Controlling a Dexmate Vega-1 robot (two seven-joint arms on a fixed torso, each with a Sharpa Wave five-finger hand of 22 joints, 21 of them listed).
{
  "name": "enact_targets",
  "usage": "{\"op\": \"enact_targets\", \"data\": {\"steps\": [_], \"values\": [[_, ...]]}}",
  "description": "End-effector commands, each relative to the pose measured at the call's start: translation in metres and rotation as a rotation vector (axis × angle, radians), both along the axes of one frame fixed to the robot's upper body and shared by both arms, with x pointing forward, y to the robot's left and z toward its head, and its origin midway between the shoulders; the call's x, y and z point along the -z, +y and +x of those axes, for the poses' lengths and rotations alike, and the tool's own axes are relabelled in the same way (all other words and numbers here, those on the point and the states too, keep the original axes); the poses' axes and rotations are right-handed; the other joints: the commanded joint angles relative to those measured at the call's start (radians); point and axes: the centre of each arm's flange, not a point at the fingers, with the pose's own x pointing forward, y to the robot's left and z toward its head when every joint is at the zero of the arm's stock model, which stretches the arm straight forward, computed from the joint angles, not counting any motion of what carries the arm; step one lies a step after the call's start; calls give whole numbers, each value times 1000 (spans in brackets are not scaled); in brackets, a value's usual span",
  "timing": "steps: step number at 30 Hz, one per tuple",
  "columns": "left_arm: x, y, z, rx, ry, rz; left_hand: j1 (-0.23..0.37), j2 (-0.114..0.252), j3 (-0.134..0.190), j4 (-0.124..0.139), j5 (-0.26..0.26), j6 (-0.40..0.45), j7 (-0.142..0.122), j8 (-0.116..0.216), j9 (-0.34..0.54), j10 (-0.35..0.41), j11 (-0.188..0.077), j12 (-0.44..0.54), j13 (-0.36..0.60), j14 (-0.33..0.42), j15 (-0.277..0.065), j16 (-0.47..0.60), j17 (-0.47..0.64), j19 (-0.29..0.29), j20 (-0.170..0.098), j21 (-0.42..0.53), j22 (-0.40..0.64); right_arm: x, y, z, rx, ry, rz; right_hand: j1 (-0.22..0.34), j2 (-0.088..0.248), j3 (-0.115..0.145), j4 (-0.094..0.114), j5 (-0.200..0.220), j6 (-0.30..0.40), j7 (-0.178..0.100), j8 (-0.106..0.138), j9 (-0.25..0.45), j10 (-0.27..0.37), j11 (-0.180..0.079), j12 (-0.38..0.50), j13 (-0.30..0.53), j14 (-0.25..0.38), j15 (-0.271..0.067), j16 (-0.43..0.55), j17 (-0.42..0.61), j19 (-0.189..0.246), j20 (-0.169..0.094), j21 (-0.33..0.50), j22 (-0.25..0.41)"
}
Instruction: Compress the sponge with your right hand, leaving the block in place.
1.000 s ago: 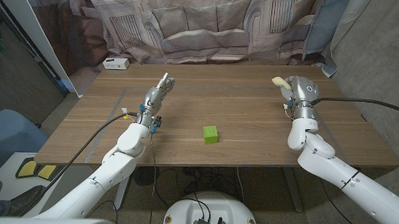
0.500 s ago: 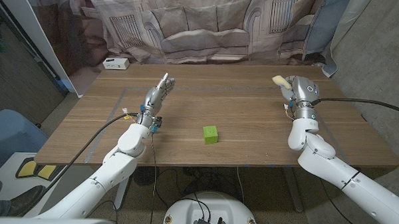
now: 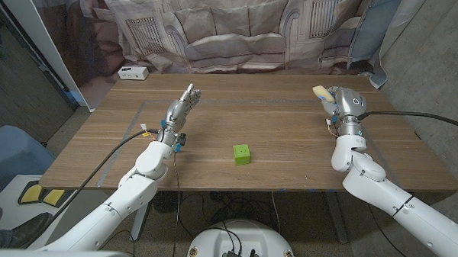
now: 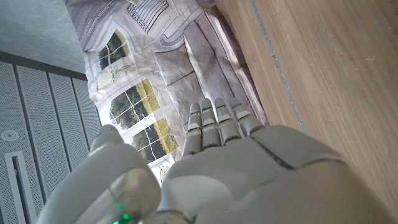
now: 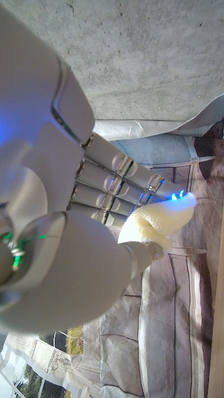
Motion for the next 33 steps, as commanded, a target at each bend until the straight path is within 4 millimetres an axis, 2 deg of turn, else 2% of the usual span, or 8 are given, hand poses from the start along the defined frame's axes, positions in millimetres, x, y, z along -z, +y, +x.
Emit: {"op": "enact_targets", "data": {"steps": [1,14,23,25,33], "values": [[-2,0,2,-1,2,0,-3,8,6,-5,-1,9,0,2,3,6,3,0,6,8,-3,-3,5,6,-1,-5,4,-2,0,0,9,7,-9,-7,-3,-9,-2,8,-17,0,-4,2,-17,-1,-11,-3,-15,-27,-6,2,-16,0,-7,1],[-4,0,4,1,1,1,-3,10,7,-6,-1,9,1,1,3,6,2,0,6,8,-3,-3,5,5,-1,-5,4,-3,1,3,12,0,-16,-38,-14,-29,7,9,-43,-5,-7,1,-29,-6,-22,-13,-36,-26,-12,8,-30,4,-11,-2],[-3,1,5,-2,4,-6,-2,11,7,-7,-1,10,0,1,3,6,1,0,6,8,-3,-3,5,5,-1,-5,4,-2,1,3,4,-20,-12,-11,19,-15,-6,14,-2,-19,12,1,18,-17,-10,-21,11,-48,13,21,-3,-10,3,-2],[-3,1,5,-3,5,-6,-2,11,7,-8,-1,10,-1,1,3,6,1,-1,6,8,-3,-3,5,5,1,-5,4,-3,1,3,2,-13,-5,-18,31,-14,1,13,10,-23,16,0,32,-17,-6,-23,35,-51,21,21,6,-12,8,-1],[-3,1,5,-5,5,-4,-2,12,8,-9,-1,12,0,1,3,7,0,0,6,7,-2,-4,5,4,7,-5,4,-3,1,4,-10,-6,6,-17,57,-6,2,10,55,-37,30,0,78,-31,6,-29,89,-72,36,20,36,-24,27,1]]}}
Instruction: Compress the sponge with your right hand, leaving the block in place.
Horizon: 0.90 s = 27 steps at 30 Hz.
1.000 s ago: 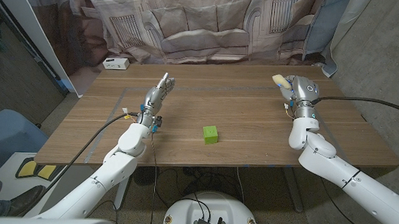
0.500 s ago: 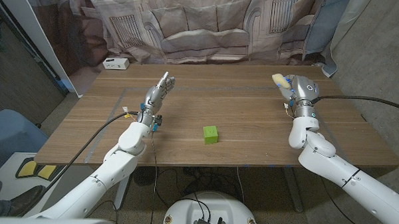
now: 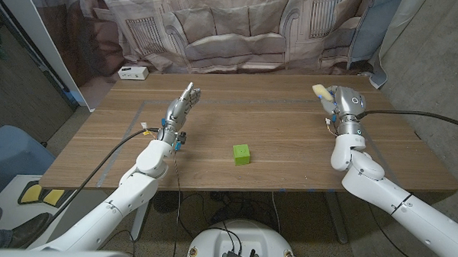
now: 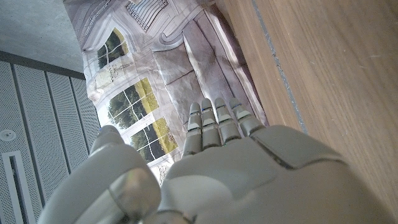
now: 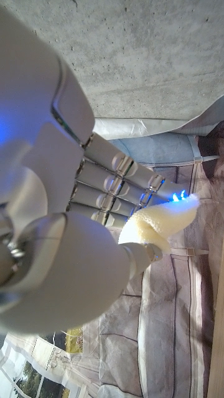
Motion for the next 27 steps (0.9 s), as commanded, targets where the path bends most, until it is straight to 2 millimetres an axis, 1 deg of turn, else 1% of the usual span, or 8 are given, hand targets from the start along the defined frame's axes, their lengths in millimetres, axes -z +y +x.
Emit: {"op": "enact_targets", "data": {"steps": [1,3,8,12,15,19,24,27], "values": [[0,1,1,-3,1,-3,5,6,4,-5,-1,12,0,1,3,6,1,-1,6,8,-2,-4,5,4,7,-5,4,-1,-1,2,-13,7,21,11,24,13,0,-1,22,-6,11,2,23,-9,8,-1,24,-56,13,4,17,-8,14,3],[0,1,1,-4,1,-3,5,6,4,-5,-1,12,0,1,3,7,1,-1,6,8,-1,-4,5,4,7,-5,4,-1,-1,2,-18,7,19,20,31,19,-5,0,24,-11,11,2,28,-12,9,-2,30,-61,14,4,19,-12,17,3],[0,1,1,-4,1,-6,6,7,4,-5,-1,12,-1,1,3,8,1,-1,6,9,-1,-3,5,4,9,-5,4,-2,-1,2,-19,6,4,66,51,46,-30,4,33,-25,13,5,34,-23,12,3,45,-68,17,11,22,-22,26,6],[0,1,1,-3,2,-4,6,7,5,-6,-1,12,0,0,3,8,-5,-1,6,8,-1,-4,5,0,19,-6,5,-2,-1,1,-15,-1,-3,90,59,59,-41,5,50,-38,18,7,33,-31,14,8,66,-72,24,17,27,-25,33,7],[0,1,1,-1,-1,-4,6,8,5,-7,-1,12,-1,0,3,7,-2,-1,6,7,0,-4,5,0,21,-6,5,-2,-1,0,-17,-9,-7,97,60,64,-43,5,71,-48,26,8,32,-32,14,10,68,-70,22,18,26,-29,36,8],[0,1,1,0,-1,-3,6,8,5,-7,-1,13,0,1,3,8,0,-1,6,7,1,-4,5,2,13,-5,5,-2,-1,-2,-24,-17,-9,105,61,69,-46,5,76,-44,28,9,38,-32,17,12,73,-72,22,20,25,-32,38,9],[0,0,1,2,-2,-3,6,8,5,-8,-1,14,0,1,3,9,2,-1,6,7,0,-4,5,3,11,-5,5,-3,-1,-4,-43,-19,-5,146,55,85,-58,1,88,-28,30,12,57,-28,26,18,102,-77,28,27,48,-43,61,12],[-1,0,0,2,-4,0,6,9,5,-8,-1,14,0,1,3,11,2,0,6,8,-1,-4,5,4,11,-5,5,-3,-1,-5,-54,-20,4,161,52,86,-53,-3,110,-13,35,12,88,-12,36,16,132,-72,34,27,63,-42,78,14]]}}
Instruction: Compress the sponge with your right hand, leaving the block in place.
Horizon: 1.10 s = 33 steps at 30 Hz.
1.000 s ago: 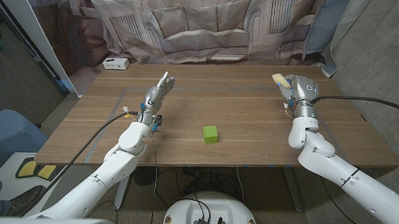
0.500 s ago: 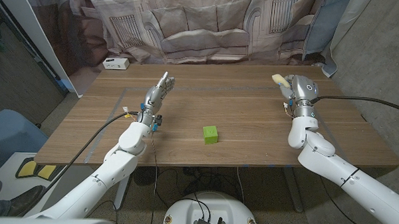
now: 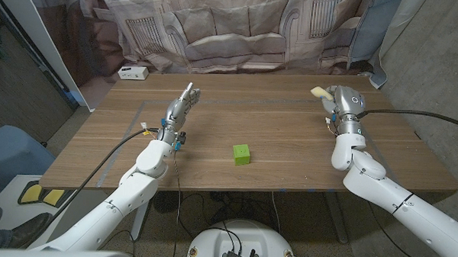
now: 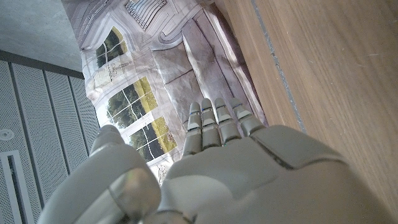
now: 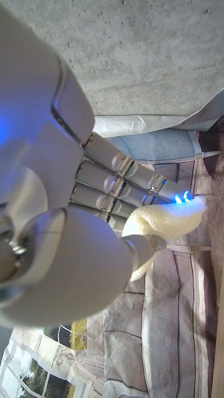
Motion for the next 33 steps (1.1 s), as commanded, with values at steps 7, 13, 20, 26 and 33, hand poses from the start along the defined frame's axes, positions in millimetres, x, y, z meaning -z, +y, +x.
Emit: {"op": "enact_targets", "data": {"steps": [7,13,20,26,33], "values": [[-2,-2,-2,6,-9,6,6,9,2,-6,-2,8,1,1,3,7,-1,-1,6,9,0,1,5,7,-5,2,5,-4,0,-7,-40,11,19,89,20,0,8,-4,75,29,16,0,58,32,15,-2,90,-47,19,8,39,-20,45,5],[-2,-1,-3,5,-11,7,6,9,3,-6,-2,9,1,1,3,7,-1,-1,6,8,0,0,5,8,-6,2,5,-4,1,-9,-55,8,13,91,8,-19,16,2,80,22,10,2,43,22,21,20,86,-37,33,37,0,-23,44,8],[-2,-2,-3,7,-8,7,5,9,3,-7,-2,10,1,1,3,7,1,-1,6,9,-1,0,5,8,-7,2,5,-4,1,-10,-54,-1,6,107,15,-25,19,11,87,25,8,5,45,26,36,45,85,-39,45,63,9,-18,61,10],[-1,-3,-1,10,-6,5,5,10,3,-8,-2,11,0,1,3,9,-2,0,6,9,1,0,5,8,-7,2,5,-4,2,-11,-7,9,-11,114,17,-30,25,5,99,26,3,3,59,36,57,70,75,-38,40,82,25,-11,85,7],[0,-3,0,11,-5,1,5,10,3,-8,-2,12,3,1,3,6,-2,-1,6,10,0,1,5,9,-7,2,5,-1,0,-11,-3,25,-1,100,16,-28,32,-1,83,16,-10,1,43,27,43,60,40,-36,9,79,-8,-5,87,2]]}}
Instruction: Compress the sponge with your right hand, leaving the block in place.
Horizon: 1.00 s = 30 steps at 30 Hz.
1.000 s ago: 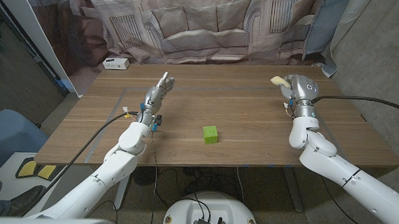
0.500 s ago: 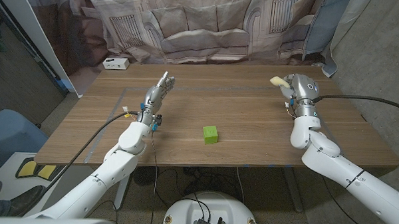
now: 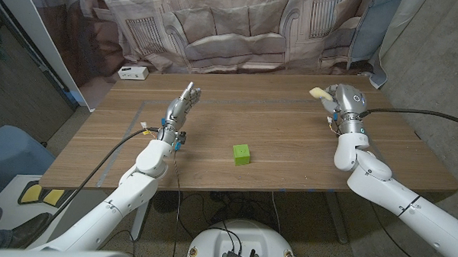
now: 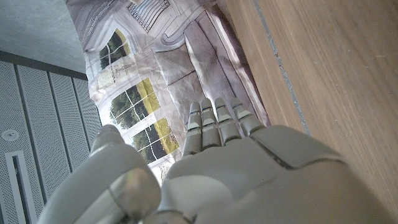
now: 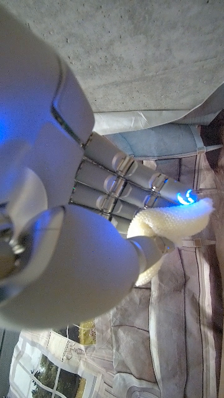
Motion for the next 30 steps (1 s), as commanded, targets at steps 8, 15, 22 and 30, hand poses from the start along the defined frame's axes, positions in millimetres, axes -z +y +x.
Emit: {"op": "enact_targets", "data": {"steps": [8,15,22,30], "values": [[2,-2,3,3,4,-5,5,10,1,-7,-2,8,-2,1,3,7,2,-1,1,10,0,0,5,5,-5,2,5,4,-3,1,24,34,0,-18,36,-26,43,-4,-38,0,-22,0,-42,8,-31,-15,-28,-8,-38,-5,-40,15,12,-6],[1,-2,3,1,1,-2,5,11,1,-7,-2,9,-2,0,3,7,-1,-2,1,9,-1,0,5,6,-5,2,5,4,-4,1,24,50,1,-60,19,-47,54,-5,-68,12,-34,-2,-72,9,-52,-26,-58,-4,-61,-16,-60,25,10,-11],[1,-2,4,1,1,-4,4,11,1,-8,-2,8,-3,0,3,7,1,-2,1,9,0,0,5,5,-5,2,5,4,-4,1,34,49,10,-87,5,-59,57,-6,-84,3,-39,-3,-84,11,-62,-34,-98,0,-89,-29,-75,32,7,-15],[0,-2,4,1,0,-3,4,11,1,-9,-2,10,-2,0,3,8,0,-1,1,9,0,0,5,5,-4,2,5,3,-4,1,40,70,15,-118,-9,-69,64,-7,-95,5,-41,-6,-96,15,-77,-44,-114,7,-116,-56,-85,39,3,-18]]}}
